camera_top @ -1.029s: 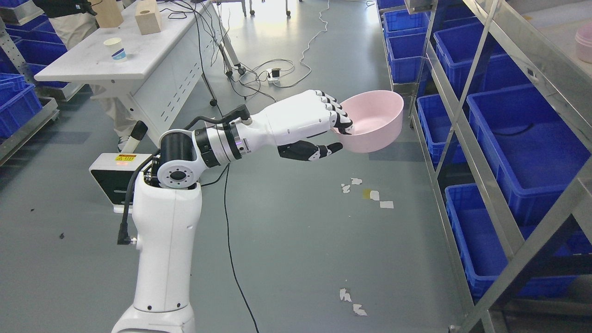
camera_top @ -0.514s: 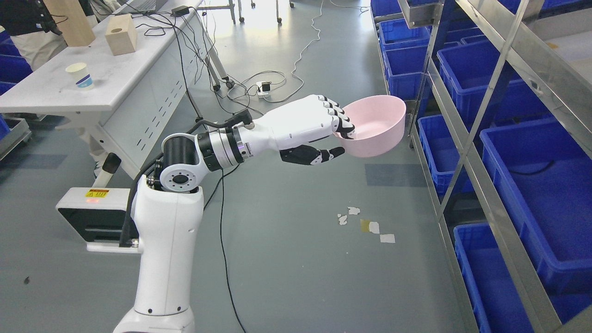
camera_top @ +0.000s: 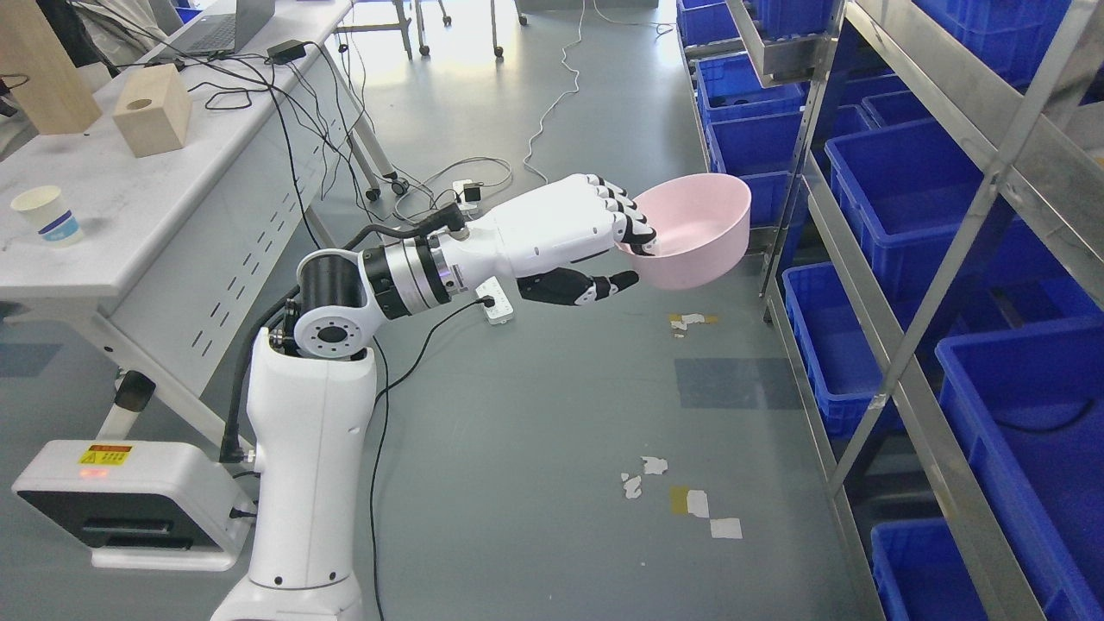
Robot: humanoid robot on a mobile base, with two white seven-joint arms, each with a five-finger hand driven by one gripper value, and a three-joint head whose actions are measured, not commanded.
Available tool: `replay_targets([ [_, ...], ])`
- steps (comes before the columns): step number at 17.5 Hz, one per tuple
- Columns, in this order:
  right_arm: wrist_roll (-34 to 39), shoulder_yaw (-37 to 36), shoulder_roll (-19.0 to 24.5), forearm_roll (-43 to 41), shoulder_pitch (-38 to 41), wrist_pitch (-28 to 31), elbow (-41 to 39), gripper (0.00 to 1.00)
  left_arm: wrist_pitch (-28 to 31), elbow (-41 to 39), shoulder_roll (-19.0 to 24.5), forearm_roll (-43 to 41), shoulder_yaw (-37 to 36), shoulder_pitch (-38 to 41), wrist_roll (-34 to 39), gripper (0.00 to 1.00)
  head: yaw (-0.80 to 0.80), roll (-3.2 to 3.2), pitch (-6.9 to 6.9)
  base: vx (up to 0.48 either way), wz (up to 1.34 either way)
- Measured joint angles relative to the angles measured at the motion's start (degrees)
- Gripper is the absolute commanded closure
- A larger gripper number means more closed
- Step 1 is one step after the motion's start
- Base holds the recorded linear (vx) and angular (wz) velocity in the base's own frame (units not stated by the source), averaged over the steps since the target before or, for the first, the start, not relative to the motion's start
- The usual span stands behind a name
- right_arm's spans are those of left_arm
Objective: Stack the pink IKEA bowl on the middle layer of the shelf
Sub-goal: 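Hold the pink bowl raised in the left hand while the robot turns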
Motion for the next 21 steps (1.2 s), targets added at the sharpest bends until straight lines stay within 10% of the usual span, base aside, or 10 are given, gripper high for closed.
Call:
replay_targets([
  [21, 0.0, 0.0, 0.0, 0.0, 0.0, 0.0, 0.0, 0.0, 0.0, -0.2, 0.0, 1.2, -2.4, -3.5, 0.7, 0.98, 0.0, 0.0, 0.0, 0.296, 0.05],
])
